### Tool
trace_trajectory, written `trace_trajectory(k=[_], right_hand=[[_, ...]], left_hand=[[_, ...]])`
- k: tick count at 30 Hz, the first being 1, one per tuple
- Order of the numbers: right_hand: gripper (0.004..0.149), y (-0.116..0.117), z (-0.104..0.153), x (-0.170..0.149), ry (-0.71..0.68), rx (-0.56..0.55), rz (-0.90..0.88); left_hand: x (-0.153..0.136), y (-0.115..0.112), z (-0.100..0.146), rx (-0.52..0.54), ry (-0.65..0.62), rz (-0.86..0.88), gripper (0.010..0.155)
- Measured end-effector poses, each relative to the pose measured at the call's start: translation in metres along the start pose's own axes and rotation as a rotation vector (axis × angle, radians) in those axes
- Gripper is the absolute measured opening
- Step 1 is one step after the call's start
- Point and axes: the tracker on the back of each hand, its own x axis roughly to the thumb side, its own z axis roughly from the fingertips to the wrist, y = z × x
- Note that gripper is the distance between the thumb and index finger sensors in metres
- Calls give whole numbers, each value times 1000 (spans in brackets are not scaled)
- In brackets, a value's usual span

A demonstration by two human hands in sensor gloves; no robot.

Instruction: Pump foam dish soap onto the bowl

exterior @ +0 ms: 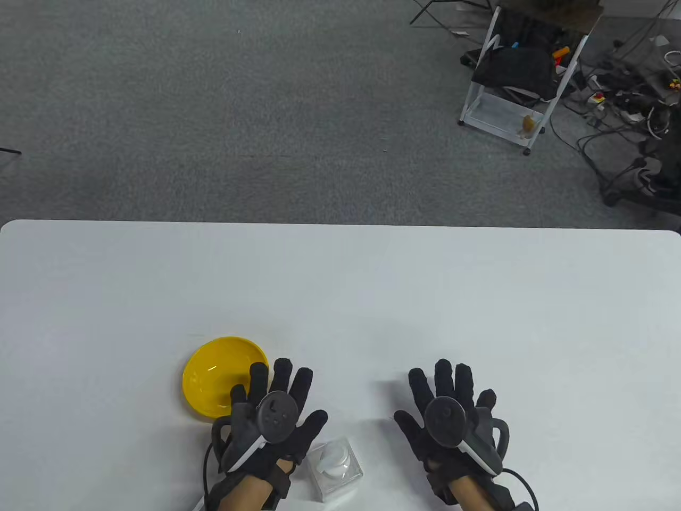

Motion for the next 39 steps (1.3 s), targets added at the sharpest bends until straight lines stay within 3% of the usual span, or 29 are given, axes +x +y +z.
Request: trace_trajectory(k=[13,22,24,28,31,39], right_hand=[[77,0,1,-5,7,19,-23],[74,-26,-4,-9,-91,-47,-299],[73,-36,-6,-1,-175,-36,-430],[76,-48,-6,31,-413,133,-663],[78,-50,1,66,-569,291,-599],[76,-36,7,119,-680,365,-426]], left_hand=[[-3,2,2,8,8,15,79],[-10,-3,4,-3,24,9,77],[-12,-2,5,5,24,17,77],[-16,-2,8,1,31,23,78],[-20,0,10,7,40,40,78],[-31,4,14,1,61,79,78]])
